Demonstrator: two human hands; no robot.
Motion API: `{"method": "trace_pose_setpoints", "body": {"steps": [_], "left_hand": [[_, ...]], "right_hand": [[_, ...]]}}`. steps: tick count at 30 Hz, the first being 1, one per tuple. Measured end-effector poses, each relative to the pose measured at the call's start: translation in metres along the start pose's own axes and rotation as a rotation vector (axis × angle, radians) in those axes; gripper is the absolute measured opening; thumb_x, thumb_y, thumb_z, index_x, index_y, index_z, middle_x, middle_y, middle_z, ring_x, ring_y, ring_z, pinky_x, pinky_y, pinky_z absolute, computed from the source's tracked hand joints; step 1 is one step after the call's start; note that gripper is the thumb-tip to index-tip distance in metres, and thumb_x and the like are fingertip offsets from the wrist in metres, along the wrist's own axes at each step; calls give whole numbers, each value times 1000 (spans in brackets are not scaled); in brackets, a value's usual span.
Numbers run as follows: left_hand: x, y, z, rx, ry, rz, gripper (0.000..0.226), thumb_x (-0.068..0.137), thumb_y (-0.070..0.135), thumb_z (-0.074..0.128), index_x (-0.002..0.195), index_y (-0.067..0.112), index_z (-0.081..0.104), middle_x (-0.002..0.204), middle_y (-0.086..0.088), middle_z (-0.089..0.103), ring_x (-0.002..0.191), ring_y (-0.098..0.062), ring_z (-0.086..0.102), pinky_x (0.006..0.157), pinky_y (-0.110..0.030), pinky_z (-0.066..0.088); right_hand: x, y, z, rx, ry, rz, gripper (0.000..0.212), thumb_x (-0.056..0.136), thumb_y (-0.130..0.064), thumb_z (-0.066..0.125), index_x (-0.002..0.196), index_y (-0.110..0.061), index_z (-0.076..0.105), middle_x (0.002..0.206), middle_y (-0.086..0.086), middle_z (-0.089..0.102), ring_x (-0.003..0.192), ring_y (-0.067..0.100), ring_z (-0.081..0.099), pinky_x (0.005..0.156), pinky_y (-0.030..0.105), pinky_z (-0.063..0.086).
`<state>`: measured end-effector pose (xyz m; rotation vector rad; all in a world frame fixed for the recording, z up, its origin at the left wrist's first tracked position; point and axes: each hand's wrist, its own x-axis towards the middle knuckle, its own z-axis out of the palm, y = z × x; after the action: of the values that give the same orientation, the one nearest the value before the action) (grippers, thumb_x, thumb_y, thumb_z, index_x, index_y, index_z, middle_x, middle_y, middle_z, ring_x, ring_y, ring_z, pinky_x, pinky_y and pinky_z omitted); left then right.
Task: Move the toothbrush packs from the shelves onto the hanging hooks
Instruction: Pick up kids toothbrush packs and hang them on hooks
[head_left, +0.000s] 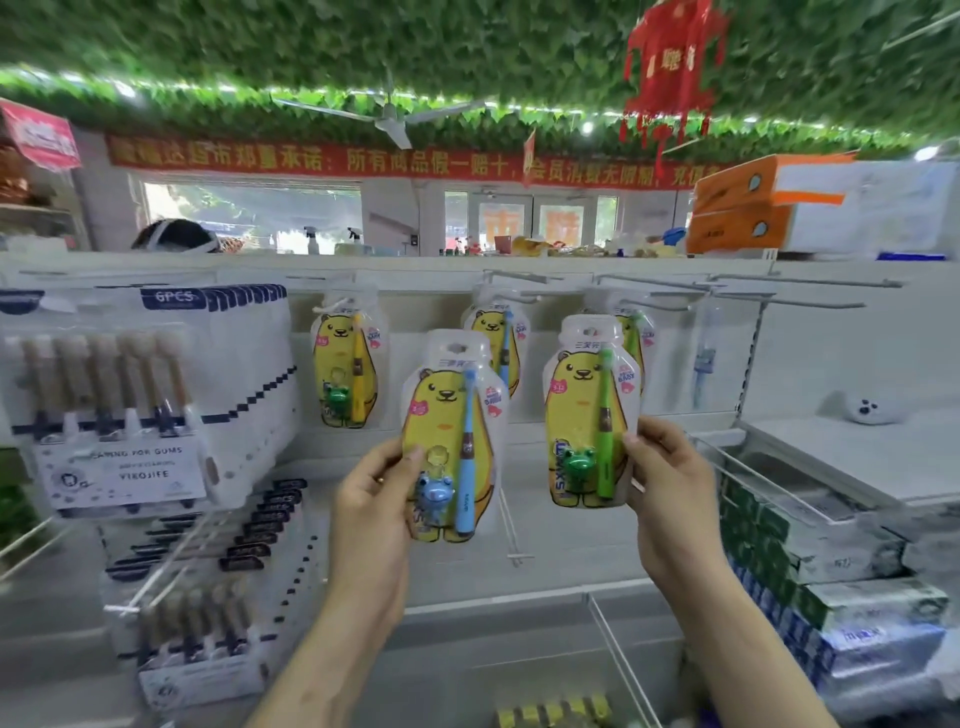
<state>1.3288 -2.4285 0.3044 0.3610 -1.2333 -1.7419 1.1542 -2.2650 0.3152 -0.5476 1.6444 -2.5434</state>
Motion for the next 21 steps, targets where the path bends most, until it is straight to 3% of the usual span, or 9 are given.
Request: {"method": "trace_pose_setpoints", "body": {"steps": [3, 7, 14, 21], "left_hand": [[3, -4, 38, 4, -29, 21, 19, 100, 14, 66, 117, 7, 71, 110, -15, 78, 104, -35, 75, 98, -60, 56], [3, -9, 72, 1, -46, 48, 16, 100, 16, 67, 114, 12, 73, 109, -12, 79, 104, -32, 76, 97, -57, 58], [5, -19, 99, 11, -9, 69, 15, 101, 24, 68, 114, 20, 74, 111, -9, 78, 106, -30, 75, 95, -63, 58], [0, -27, 99, 39, 30, 125, 12, 101, 21, 67, 111, 19, 74, 105, -7, 79, 101, -26, 77, 89, -50, 62]], "right_hand": [[10, -1, -16, -10, 19, 4, 16, 103, -3, 60, 110, -16, 68, 86, -6, 75, 91, 17, 67, 107, 61, 52], [20, 0, -34, -27, 40, 25, 16, 104, -7, 61, 114, -17, 69, 107, 9, 72, 104, 25, 67, 105, 67, 50], [25, -2, -51, -15, 33, 33, 18, 104, -4, 59, 108, -20, 67, 102, 6, 72, 99, 23, 67, 104, 66, 52], [29, -1, -63, 14, 45, 36, 18, 104, -4, 60, 114, -17, 67, 107, 7, 71, 100, 22, 67, 105, 66, 51]]}}
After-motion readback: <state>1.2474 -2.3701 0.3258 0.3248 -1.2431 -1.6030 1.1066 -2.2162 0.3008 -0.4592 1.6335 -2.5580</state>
